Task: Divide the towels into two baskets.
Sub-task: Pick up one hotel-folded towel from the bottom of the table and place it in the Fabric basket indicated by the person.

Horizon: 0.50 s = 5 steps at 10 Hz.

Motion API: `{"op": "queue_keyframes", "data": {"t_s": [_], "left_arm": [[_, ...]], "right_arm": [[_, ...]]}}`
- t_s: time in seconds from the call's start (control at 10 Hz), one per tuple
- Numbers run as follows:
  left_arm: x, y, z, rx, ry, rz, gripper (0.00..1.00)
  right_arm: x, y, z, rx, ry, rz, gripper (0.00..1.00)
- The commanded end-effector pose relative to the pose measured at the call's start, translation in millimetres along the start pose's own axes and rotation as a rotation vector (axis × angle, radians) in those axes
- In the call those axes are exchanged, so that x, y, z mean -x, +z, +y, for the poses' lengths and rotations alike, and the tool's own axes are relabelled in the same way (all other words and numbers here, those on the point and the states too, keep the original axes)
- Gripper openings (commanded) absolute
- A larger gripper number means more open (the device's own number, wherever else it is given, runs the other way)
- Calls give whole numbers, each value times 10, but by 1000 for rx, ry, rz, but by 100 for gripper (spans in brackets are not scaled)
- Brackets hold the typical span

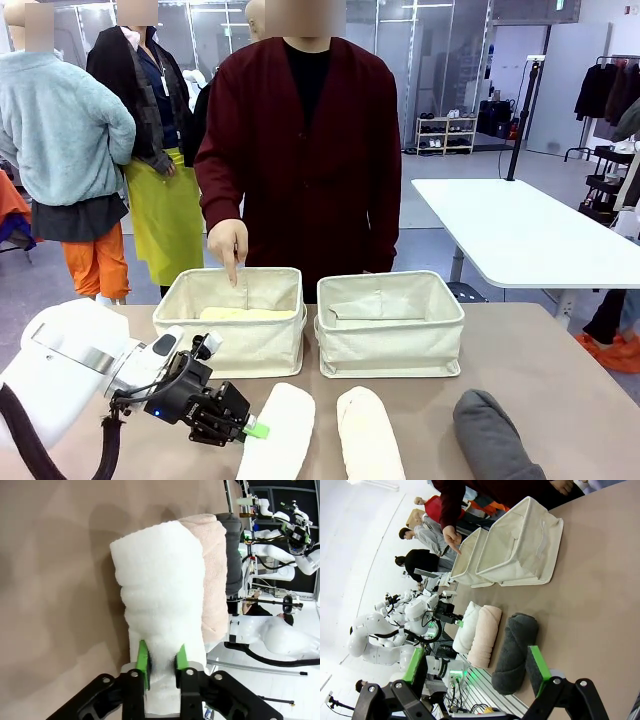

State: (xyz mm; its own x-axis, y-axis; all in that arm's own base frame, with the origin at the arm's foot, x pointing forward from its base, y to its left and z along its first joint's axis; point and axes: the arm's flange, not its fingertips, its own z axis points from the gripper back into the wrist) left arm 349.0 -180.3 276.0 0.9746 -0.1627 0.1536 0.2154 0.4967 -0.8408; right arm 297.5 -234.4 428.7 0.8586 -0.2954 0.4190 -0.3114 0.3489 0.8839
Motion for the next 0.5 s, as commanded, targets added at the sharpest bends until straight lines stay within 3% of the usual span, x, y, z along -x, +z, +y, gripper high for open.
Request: {"op": "queue_keyframes", "data": {"t_s": [0.0,0.4], "left_arm": [[787,160,-116,-12,-31,-41,0],[778,802,-598,-17,-166,-38,0]], "right_arm": [[19,7,33,-8,10,-7,100],[19,7,33,-8,10,-7,100]]}}
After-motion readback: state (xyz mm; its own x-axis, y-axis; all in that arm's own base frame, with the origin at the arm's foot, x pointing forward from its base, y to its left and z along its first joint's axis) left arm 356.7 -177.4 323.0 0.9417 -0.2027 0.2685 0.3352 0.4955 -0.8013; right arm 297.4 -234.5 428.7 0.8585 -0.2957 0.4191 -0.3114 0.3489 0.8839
